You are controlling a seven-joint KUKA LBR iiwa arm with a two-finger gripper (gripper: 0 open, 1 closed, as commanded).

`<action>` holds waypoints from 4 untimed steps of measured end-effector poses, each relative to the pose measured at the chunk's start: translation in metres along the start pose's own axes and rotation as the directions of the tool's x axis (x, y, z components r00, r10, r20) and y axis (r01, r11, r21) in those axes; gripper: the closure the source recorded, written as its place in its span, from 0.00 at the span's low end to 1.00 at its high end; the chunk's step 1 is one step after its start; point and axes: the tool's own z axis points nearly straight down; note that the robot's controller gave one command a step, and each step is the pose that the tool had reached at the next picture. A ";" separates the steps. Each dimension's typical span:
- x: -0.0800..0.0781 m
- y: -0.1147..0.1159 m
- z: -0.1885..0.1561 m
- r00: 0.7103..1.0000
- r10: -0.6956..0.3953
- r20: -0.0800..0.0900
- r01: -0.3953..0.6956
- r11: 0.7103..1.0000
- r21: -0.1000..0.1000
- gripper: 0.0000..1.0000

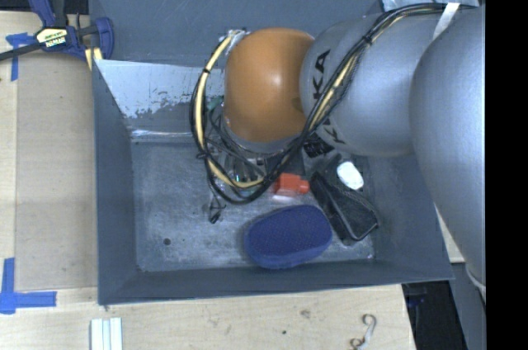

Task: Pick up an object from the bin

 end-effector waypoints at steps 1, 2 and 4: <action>0.019 -0.083 0.050 0.998 -0.061 0.001 0.061 0.998 0.002 0.00; -0.058 -0.103 0.071 0.991 -0.130 0.017 0.130 0.992 0.000 0.00; -0.056 -0.092 -0.024 0.992 -0.126 0.018 0.126 0.992 0.000 1.00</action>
Offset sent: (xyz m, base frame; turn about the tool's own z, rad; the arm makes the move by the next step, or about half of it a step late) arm -0.0176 -0.0772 -0.0473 -0.0674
